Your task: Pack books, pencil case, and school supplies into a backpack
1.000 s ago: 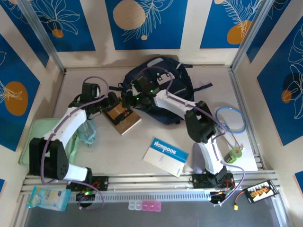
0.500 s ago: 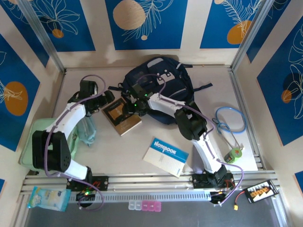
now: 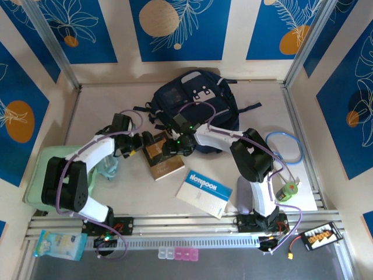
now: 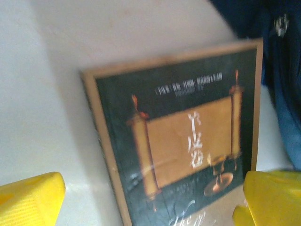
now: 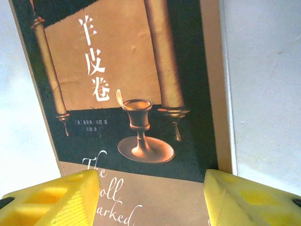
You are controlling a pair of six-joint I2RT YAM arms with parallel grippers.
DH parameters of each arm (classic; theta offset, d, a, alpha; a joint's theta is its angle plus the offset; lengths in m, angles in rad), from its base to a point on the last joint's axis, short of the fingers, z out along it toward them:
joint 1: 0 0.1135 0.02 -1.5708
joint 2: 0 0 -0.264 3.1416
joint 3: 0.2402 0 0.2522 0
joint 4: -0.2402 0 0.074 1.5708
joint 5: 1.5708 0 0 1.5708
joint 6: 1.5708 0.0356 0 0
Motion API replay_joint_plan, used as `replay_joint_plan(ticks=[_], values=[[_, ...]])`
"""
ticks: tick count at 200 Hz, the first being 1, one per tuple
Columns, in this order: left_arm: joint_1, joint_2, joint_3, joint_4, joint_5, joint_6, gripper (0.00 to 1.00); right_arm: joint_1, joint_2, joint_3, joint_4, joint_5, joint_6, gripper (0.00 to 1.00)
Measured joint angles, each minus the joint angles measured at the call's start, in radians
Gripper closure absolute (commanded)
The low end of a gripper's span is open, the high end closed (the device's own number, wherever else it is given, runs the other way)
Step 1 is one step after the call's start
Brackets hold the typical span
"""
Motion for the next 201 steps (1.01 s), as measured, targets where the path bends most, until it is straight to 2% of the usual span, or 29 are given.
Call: replay_joint_plan(ticks=[23,54,65,84,103,151,172,185,201], values=[[-0.033,0.0,-0.008,-0.007,0.013,-0.008,0.09,-0.024,0.0,0.01,0.012,0.011,0.019,0.49],[-0.039,-0.003,-0.054,-0.008,0.016,-0.027,0.13,-0.045,0.01,0.068,-0.005,0.079,0.023,0.56],[-0.039,-0.003,-0.068,-0.008,0.018,-0.033,0.16,-0.047,0.019,0.089,-0.011,0.092,0.01,0.62],[-0.039,-0.001,-0.074,-0.003,0.043,-0.04,0.24,-0.044,0.051,0.121,-0.023,0.105,-0.007,0.64],[-0.039,0.017,-0.074,0.019,0.076,-0.048,0.3,-0.043,0.084,0.134,-0.038,0.109,-0.021,0.7],[-0.039,0.065,-0.076,0.043,0.109,-0.051,0.38,-0.042,0.111,0.134,-0.054,0.109,-0.027,0.71],[-0.039,0.079,-0.076,0.046,0.118,-0.052,0.41,-0.042,0.12,0.136,-0.058,0.113,-0.025,0.75],[-0.039,0.091,-0.076,0.05,0.123,-0.051,0.41,-0.042,0.128,0.141,-0.061,0.112,-0.023,0.75],[-0.039,0.1,-0.075,0.05,0.127,-0.05,0.35,-0.042,0.13,0.146,-0.068,0.112,-0.02,0.75]])
